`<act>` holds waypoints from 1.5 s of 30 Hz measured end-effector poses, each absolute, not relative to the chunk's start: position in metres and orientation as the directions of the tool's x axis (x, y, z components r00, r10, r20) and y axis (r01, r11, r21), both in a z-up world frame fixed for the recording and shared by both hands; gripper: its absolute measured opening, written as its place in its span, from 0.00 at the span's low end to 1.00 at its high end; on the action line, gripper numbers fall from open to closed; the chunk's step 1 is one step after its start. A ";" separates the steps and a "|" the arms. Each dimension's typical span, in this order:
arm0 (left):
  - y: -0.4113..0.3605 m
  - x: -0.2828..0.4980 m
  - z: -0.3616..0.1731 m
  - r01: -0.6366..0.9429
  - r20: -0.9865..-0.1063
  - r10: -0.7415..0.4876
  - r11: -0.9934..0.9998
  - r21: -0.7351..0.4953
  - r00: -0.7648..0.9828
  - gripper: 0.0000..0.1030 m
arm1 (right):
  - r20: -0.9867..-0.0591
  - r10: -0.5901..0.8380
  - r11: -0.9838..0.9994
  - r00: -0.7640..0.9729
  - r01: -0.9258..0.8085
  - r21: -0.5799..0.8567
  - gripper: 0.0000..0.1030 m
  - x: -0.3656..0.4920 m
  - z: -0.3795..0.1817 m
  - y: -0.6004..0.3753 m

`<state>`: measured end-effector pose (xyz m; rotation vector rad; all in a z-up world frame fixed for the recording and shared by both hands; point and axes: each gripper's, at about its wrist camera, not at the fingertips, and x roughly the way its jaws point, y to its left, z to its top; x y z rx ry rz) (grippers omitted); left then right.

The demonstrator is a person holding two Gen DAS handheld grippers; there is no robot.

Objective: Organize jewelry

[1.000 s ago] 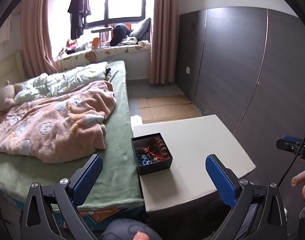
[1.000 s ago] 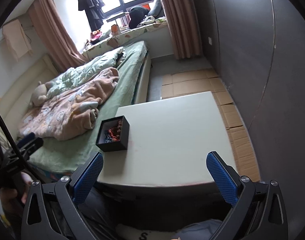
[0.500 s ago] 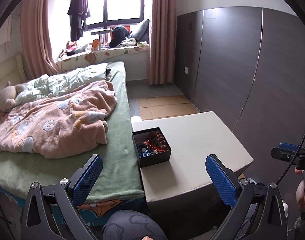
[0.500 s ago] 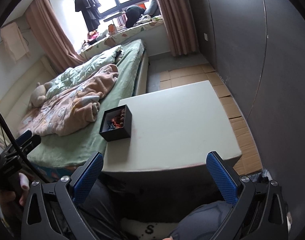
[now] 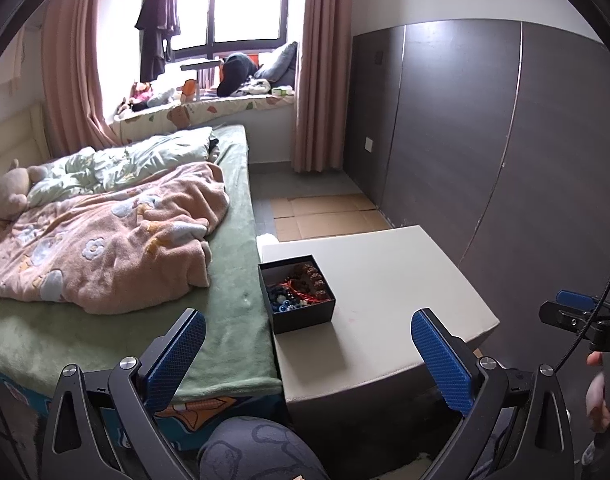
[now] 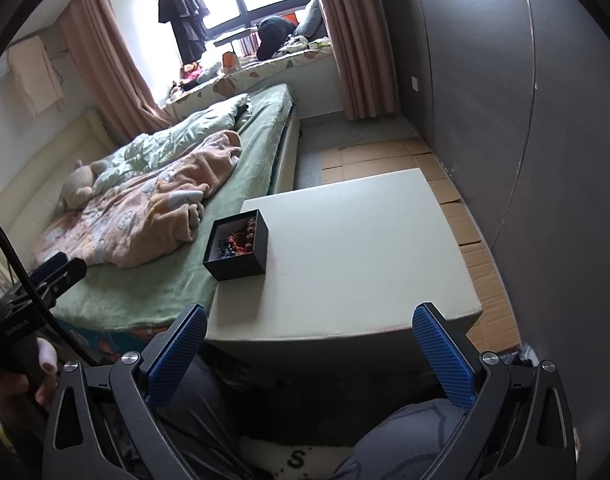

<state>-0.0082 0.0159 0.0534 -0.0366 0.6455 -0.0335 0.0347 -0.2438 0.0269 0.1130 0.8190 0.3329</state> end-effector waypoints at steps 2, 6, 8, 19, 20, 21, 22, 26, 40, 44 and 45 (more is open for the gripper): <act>0.014 -0.010 0.054 0.025 -0.599 -0.044 0.999 -0.040 0.800 1.00 | -0.696 0.332 0.943 0.636 -0.244 0.227 1.00 0.033 0.027 -0.246; 0.014 -0.012 0.055 0.024 -0.596 -0.041 0.999 -0.036 0.802 1.00 | -0.695 0.332 0.943 0.637 -0.237 0.233 1.00 0.029 0.026 -0.249; 0.014 -0.014 0.056 0.022 -0.592 -0.037 0.999 -0.033 0.805 1.00 | -0.696 0.330 0.944 0.638 -0.231 0.236 1.00 0.027 0.025 -0.251; 0.017 -0.025 0.061 0.008 -0.577 -0.026 0.999 -0.033 0.816 1.00 | -0.689 0.322 0.947 0.649 -0.222 0.234 1.00 0.022 0.027 -0.254; 0.016 -0.026 0.061 0.010 -0.576 -0.025 0.999 -0.030 0.817 1.00 | -0.688 0.321 0.947 0.651 -0.221 0.233 1.00 0.021 0.027 -0.254; 0.016 -0.027 0.062 0.011 -0.574 -0.024 1.000 -0.027 0.819 1.00 | -0.687 0.321 0.947 0.652 -0.220 0.234 1.00 0.021 0.028 -0.255; 0.015 -0.029 0.062 0.011 -0.571 -0.022 1.000 -0.022 0.821 1.00 | -0.686 0.320 0.947 0.653 -0.217 0.235 1.00 0.020 0.028 -0.256; 0.015 -0.033 0.063 0.013 -0.570 -0.023 1.000 -0.020 0.822 1.00 | -0.684 0.311 0.950 0.660 -0.208 0.232 1.00 0.017 0.029 -0.257; 0.016 -0.042 0.064 0.008 -0.564 -0.022 1.000 -0.027 0.826 1.00 | -0.684 0.302 0.953 0.665 -0.201 0.225 1.00 0.013 0.031 -0.261; 0.016 -0.043 0.065 0.008 -0.563 -0.021 1.000 -0.026 0.826 1.00 | -0.681 0.295 0.955 0.670 -0.201 0.216 1.00 0.010 0.032 -0.263; 0.016 -0.044 0.065 0.008 -0.564 -0.021 1.000 -0.026 0.826 1.00 | -0.681 0.291 0.957 0.672 -0.200 0.212 1.00 0.010 0.032 -0.264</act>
